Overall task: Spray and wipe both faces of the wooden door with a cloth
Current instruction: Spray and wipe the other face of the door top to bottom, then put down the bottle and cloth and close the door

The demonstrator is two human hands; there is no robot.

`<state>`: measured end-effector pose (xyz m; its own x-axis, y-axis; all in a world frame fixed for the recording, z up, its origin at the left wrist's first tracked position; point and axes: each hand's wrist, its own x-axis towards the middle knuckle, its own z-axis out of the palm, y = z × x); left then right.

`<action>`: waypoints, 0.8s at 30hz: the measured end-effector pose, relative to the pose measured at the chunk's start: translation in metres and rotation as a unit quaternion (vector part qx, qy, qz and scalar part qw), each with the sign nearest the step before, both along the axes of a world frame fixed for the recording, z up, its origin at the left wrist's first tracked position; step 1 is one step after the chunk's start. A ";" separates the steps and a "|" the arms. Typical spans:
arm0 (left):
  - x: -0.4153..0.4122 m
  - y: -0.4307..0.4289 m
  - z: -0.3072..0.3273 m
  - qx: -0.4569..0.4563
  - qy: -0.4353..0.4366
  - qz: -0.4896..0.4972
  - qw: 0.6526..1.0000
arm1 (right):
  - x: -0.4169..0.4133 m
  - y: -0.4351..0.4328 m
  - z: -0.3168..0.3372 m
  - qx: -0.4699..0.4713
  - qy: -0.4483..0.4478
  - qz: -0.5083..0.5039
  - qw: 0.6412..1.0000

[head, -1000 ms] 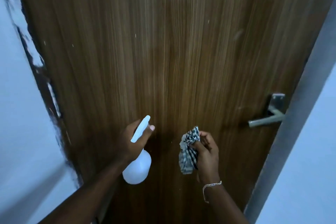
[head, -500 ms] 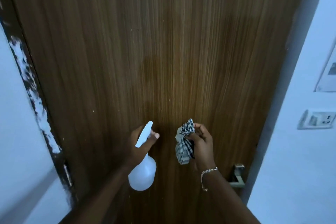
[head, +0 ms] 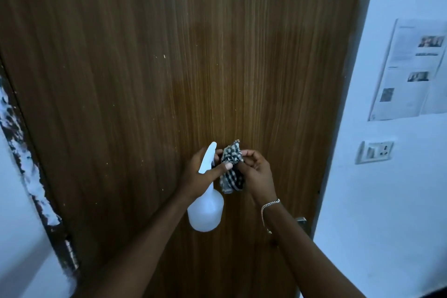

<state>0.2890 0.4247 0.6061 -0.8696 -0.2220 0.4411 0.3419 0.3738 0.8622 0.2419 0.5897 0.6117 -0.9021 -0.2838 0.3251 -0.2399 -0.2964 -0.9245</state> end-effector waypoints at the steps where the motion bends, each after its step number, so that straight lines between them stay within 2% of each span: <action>1: -0.002 0.007 -0.005 0.004 -0.007 -0.004 1.000 | 0.002 0.004 -0.006 0.003 -0.001 0.003 1.000; 4: -0.009 0.026 -0.026 0.016 -0.016 0.000 1.000 | 0.000 0.021 -0.025 0.008 -0.008 0.016 1.000; 7: -0.014 0.044 -0.046 0.015 -0.024 0.018 0.999 | -0.012 0.048 -0.056 -0.016 -0.055 0.075 0.996; 8: -0.015 0.048 -0.051 0.011 -0.029 0.027 0.999 | -0.015 0.059 -0.070 0.002 -0.048 0.057 0.997; 10: -0.020 0.058 -0.061 -0.003 -0.033 0.040 0.999 | -0.026 0.087 -0.111 0.129 0.019 -0.072 0.989; 12: -0.026 0.067 -0.070 -0.019 -0.033 0.049 0.998 | -0.038 0.118 -0.161 0.295 0.100 -0.175 0.934; 14: -0.028 0.076 -0.073 -0.028 -0.034 0.058 0.997 | -0.049 0.144 -0.210 0.443 0.174 -0.148 0.867; 16: -0.028 0.084 -0.073 -0.037 -0.026 0.072 0.996 | -0.056 0.156 -0.250 0.558 0.268 -0.125 0.776; 18: -0.024 0.089 -0.073 -0.043 -0.025 0.087 0.995 | -0.056 0.157 -0.273 0.607 0.332 -0.137 0.709; 24: -0.006 0.103 -0.078 -0.053 -0.036 0.133 0.989 | -0.058 0.162 -0.302 0.680 0.397 -0.091 0.610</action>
<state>0.2831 0.5279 0.5282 -0.8161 -0.4037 0.4136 0.1586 0.5316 0.8320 0.1844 0.7520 0.3099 -0.6709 -0.6965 0.2544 -0.6861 0.7132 0.1433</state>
